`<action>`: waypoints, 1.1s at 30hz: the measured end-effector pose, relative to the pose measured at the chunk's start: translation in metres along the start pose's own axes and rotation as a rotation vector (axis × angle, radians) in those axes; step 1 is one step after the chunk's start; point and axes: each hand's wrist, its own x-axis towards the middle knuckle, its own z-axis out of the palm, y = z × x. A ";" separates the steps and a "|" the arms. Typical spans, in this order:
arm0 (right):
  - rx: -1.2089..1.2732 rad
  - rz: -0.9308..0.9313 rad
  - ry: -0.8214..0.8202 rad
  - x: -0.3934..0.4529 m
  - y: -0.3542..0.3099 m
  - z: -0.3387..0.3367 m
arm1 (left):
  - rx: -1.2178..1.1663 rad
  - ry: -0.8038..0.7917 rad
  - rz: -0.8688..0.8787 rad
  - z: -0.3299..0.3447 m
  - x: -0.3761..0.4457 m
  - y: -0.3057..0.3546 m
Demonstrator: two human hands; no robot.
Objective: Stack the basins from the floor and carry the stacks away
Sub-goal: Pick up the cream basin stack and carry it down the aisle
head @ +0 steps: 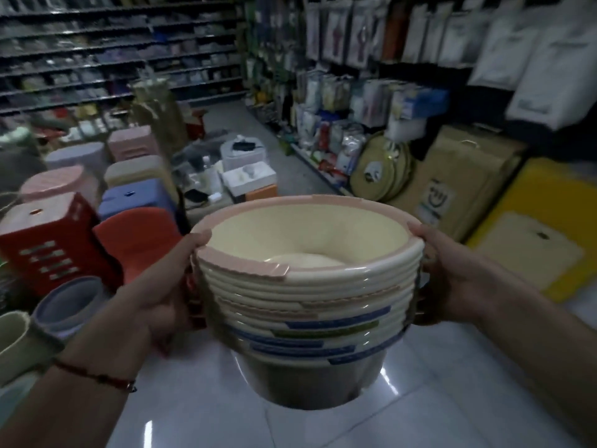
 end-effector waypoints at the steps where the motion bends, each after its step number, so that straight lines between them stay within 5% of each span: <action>1: 0.018 -0.007 0.012 -0.002 -0.005 -0.021 | 0.015 -0.037 0.007 0.021 0.008 0.000; 14: 0.112 -0.066 0.080 -0.001 -0.091 -0.169 | 0.056 -0.111 -0.023 0.195 0.060 0.019; 23: 0.106 -0.090 0.096 0.046 -0.157 -0.157 | 0.011 -0.124 0.014 0.216 0.122 0.067; 33: 0.175 -0.039 0.196 0.168 -0.250 -0.106 | -0.006 -0.118 -0.022 0.213 0.283 0.138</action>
